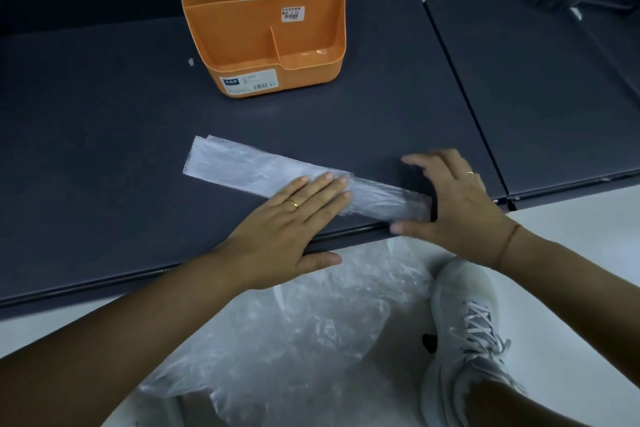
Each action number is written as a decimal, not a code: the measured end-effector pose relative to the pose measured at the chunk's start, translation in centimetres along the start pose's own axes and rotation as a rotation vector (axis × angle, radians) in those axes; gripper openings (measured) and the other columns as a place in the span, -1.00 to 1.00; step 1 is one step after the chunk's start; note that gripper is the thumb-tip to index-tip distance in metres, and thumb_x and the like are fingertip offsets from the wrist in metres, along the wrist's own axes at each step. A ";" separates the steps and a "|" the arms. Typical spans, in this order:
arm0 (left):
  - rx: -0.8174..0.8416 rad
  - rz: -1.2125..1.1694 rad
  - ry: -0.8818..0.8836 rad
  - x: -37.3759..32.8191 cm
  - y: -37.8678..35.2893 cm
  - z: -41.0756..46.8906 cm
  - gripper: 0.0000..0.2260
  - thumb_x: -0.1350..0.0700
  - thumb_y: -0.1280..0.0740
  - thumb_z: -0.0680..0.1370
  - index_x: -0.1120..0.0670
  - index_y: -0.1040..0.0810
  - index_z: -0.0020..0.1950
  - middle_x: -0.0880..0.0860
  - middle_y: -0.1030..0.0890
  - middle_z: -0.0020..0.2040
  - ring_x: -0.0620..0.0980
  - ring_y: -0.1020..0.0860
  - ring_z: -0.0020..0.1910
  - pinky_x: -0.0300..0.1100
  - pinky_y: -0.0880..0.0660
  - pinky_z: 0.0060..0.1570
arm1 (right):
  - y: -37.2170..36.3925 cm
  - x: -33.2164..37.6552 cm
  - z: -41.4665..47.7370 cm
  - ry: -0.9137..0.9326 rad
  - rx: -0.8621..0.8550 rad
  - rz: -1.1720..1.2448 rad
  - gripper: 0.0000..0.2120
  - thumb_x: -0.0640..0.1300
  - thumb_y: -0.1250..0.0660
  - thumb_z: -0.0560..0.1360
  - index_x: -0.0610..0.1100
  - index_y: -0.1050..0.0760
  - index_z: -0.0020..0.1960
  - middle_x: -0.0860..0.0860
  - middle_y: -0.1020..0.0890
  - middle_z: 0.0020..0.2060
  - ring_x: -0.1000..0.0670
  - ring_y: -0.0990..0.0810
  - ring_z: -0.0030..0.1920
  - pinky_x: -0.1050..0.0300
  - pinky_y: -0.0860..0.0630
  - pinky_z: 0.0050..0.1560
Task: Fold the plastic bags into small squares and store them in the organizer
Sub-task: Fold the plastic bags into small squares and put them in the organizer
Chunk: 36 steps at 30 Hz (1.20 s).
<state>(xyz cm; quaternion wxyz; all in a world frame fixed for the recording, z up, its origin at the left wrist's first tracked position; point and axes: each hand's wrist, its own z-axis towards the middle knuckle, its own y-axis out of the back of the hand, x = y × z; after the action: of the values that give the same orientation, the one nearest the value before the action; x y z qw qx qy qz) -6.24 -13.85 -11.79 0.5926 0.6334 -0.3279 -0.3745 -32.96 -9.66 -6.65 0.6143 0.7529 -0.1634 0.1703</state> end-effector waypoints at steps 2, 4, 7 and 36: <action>0.025 -0.015 -0.023 0.5 0.2 -0.8 -0.30 -0.31 0.03 0.64 0.12 -0.01 0.62 0.05 -0.01 0.62 -0.02 0.07 0.60 -0.03 0.07 0.53 | -0.4 -1.0 -0.8 0.220 0.065 -0.055 -0.03 0.15 -0.59 0.20 0.02 -0.23 0.49 0.04 -0.23 0.47 -0.04 -0.24 0.42 -0.04 -0.16 0.39; 0.058 -0.032 -0.030 0.9 0.5 -1.5 -0.32 -0.30 0.02 0.65 0.10 0.02 0.62 0.01 0.02 0.62 -0.04 0.11 0.60 0.00 0.07 0.53 | -1.3 -1.8 -1.2 0.345 0.096 -0.155 -0.03 0.07 -0.60 0.23 0.05 -0.18 0.51 0.06 -0.26 0.49 0.02 -0.22 0.43 0.00 -0.12 0.36; 0.067 -0.057 -0.021 1.3 0.8 -2.0 -0.35 -0.27 -0.02 0.65 0.07 -0.01 0.62 -0.02 0.00 0.62 -0.05 0.10 0.60 0.05 0.05 0.54 | -2.7 -2.3 -1.0 0.473 -0.027 -0.169 -0.35 -0.08 -0.49 0.37 0.01 -0.34 0.40 -0.02 -0.52 0.29 -0.02 -0.39 0.23 0.10 -0.31 0.22; -0.574 -1.887 1.106 1.9 5.4 -1.5 -0.79 0.13 -0.19 0.67 0.14 -0.59 0.18 0.11 -0.69 0.09 -0.02 -0.66 0.09 -0.16 -0.60 0.08 | -3.0 10.4 8.5 -0.075 0.489 0.641 -0.76 -0.27 -0.43 0.47 -0.21 -0.57 0.14 -0.02 -0.66 -0.24 0.25 -0.49 -0.49 0.41 -0.37 -0.44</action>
<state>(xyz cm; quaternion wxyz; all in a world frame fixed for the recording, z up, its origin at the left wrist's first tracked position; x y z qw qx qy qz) -3.87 -15.17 -6.58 0.2601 0.5470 0.6867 -0.4019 -21.90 -17.83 -6.12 0.3264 0.7936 -0.3667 0.3594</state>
